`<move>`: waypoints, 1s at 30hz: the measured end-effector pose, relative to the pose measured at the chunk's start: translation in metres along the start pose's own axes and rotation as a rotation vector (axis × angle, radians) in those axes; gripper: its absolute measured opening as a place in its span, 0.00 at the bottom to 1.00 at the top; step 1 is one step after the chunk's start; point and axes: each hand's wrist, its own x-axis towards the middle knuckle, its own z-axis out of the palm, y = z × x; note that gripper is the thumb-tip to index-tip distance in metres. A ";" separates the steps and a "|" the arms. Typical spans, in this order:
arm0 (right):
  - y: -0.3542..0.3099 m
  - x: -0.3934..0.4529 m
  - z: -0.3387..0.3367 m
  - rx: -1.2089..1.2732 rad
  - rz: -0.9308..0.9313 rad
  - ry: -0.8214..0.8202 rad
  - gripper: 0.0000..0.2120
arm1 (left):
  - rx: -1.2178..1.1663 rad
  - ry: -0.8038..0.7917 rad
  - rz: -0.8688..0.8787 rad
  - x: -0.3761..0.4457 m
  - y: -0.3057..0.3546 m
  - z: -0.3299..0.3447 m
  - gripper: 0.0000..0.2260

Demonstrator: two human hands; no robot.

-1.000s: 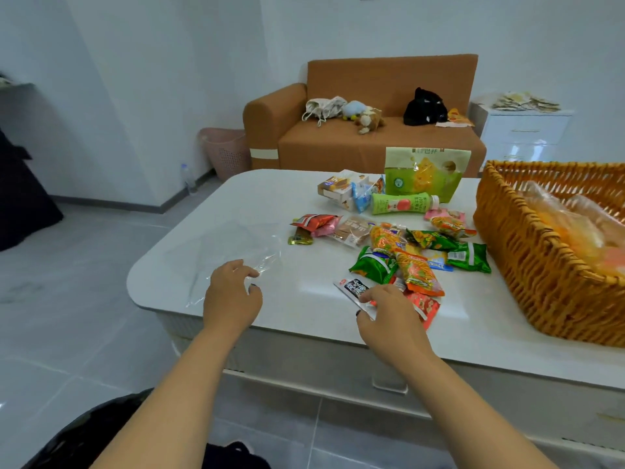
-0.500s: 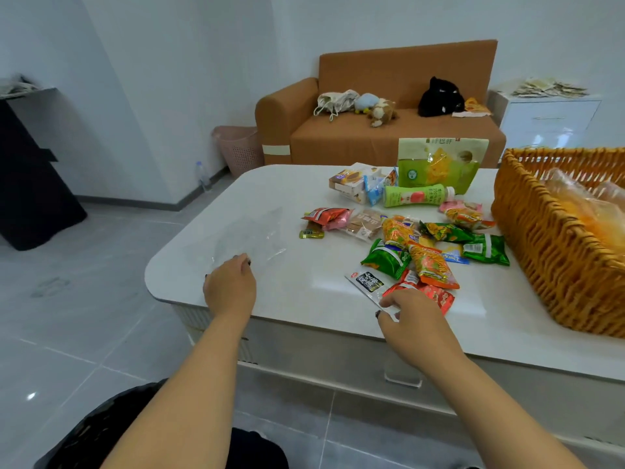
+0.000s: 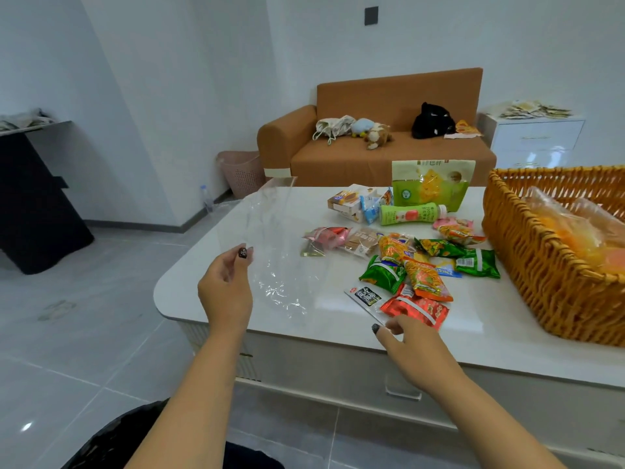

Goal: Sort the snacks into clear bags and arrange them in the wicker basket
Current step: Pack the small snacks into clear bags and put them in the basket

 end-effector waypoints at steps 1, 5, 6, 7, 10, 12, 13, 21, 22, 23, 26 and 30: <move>-0.003 0.000 0.003 0.087 0.007 -0.023 0.25 | -0.028 -0.025 -0.007 -0.001 0.001 0.000 0.04; -0.017 0.008 0.021 0.393 0.034 -0.028 0.41 | -0.041 -0.125 -0.009 -0.014 0.005 0.001 0.06; -0.019 0.013 0.025 0.421 0.032 0.000 0.43 | -0.035 -0.157 -0.009 -0.017 0.005 0.002 0.07; -0.021 0.017 0.027 0.460 0.027 0.046 0.43 | -0.024 -0.190 -0.009 -0.018 0.005 0.003 0.07; -0.028 0.034 0.028 0.686 0.087 0.154 0.39 | -0.029 -0.242 -0.039 -0.014 0.007 0.005 0.06; -0.031 0.041 0.026 0.853 0.215 0.108 0.35 | -0.066 -0.258 -0.075 -0.010 0.009 0.004 0.07; -0.032 0.043 0.025 0.927 0.278 0.052 0.31 | -0.074 -0.269 -0.086 -0.007 0.010 0.003 0.07; -0.013 0.051 0.013 0.952 0.477 0.149 0.09 | -0.124 -0.073 -0.188 0.036 0.009 -0.013 0.05; -0.010 0.052 0.012 0.947 0.503 0.166 0.09 | -0.166 -0.028 -0.230 0.041 0.007 -0.018 0.06; -0.007 0.053 0.010 0.936 0.519 0.178 0.09 | -0.211 0.014 -0.271 0.046 0.005 -0.021 0.05; -0.004 0.053 0.012 0.928 0.523 0.199 0.08 | -0.306 0.104 -0.363 0.055 -0.003 -0.032 0.04; -0.020 0.044 0.029 0.939 0.519 0.082 0.02 | -0.478 0.107 -0.455 0.058 -0.005 -0.041 0.06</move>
